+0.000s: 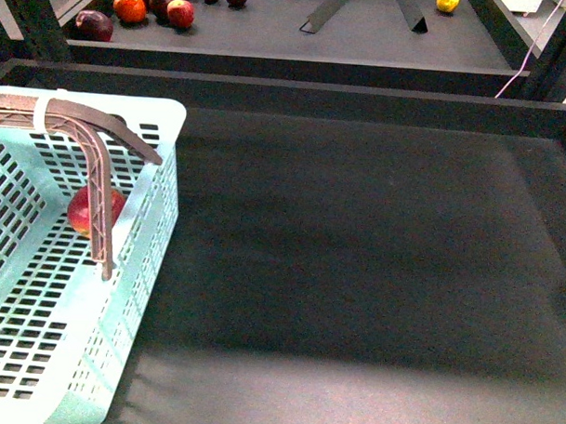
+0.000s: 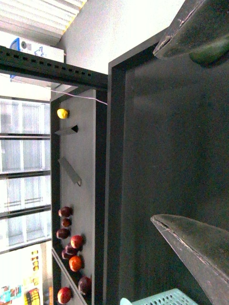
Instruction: Pick apple with right arm and hold basket with left
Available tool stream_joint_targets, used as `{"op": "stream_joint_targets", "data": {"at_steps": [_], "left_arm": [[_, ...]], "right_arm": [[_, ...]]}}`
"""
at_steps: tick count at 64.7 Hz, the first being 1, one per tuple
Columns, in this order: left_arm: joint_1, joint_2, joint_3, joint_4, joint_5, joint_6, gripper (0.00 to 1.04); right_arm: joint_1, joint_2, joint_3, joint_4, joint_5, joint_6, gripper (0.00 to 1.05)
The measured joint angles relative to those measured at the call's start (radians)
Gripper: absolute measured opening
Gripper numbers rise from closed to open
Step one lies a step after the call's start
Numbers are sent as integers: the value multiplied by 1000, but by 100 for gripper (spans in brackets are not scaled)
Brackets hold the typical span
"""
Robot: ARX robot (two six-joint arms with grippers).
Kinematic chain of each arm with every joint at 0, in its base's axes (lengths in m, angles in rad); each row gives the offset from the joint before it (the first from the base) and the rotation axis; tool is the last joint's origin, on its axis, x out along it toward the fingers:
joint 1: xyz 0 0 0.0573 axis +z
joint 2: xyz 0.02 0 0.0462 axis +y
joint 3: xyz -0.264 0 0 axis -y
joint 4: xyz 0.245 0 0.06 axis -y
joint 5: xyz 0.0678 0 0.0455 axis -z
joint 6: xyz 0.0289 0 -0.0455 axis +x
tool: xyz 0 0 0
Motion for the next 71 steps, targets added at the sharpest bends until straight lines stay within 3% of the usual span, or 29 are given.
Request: {"op": "stream_joint_targets", "data": {"at_steps": [14, 45, 71], "left_arm": [[0, -95, -71, -16, 0, 2, 3], [0, -444, -86, -337, 0, 5, 3], [0, -621, -86, -509, 0, 5, 3]], "right_arm": [[0, 0, 0, 0, 0, 0, 96], [0, 0, 0, 0, 0, 0, 96], [0, 0, 0, 0, 0, 0, 96]]}}
